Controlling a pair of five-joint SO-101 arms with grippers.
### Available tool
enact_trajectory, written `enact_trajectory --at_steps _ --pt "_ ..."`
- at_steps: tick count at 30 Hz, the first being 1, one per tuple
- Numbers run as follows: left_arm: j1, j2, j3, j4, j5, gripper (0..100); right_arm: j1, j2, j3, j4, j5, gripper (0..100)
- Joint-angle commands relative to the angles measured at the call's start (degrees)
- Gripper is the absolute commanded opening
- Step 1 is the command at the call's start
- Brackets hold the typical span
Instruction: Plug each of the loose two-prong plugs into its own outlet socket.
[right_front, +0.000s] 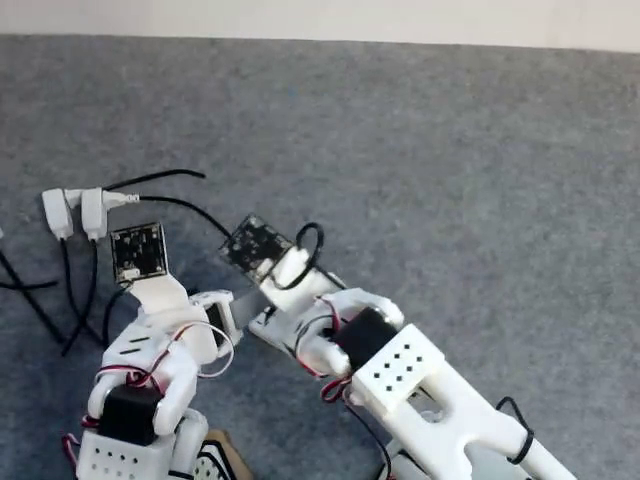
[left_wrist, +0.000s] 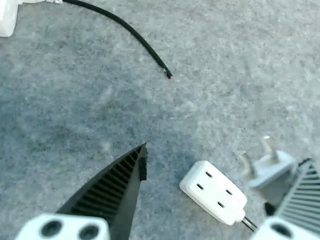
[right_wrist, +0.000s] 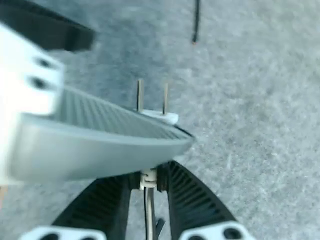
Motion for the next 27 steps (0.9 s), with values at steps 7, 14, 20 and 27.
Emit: enact_trajectory --at_steps 7,14,20,27 --pt "0.31 0.13 1.54 -2.02 0.18 41 1.10 -0.57 -15.69 13.67 1.76 0.5" --pt "0.31 0.13 1.54 -1.93 0.18 41 4.09 -0.57 -21.41 18.77 1.93 0.5" --pt "0.13 0.13 1.36 -1.93 0.18 41 4.26 0.04 -21.05 18.42 1.93 0.5" --pt "3.65 0.22 1.63 -1.76 0.18 41 4.35 0.04 -21.49 18.42 1.93 0.5"
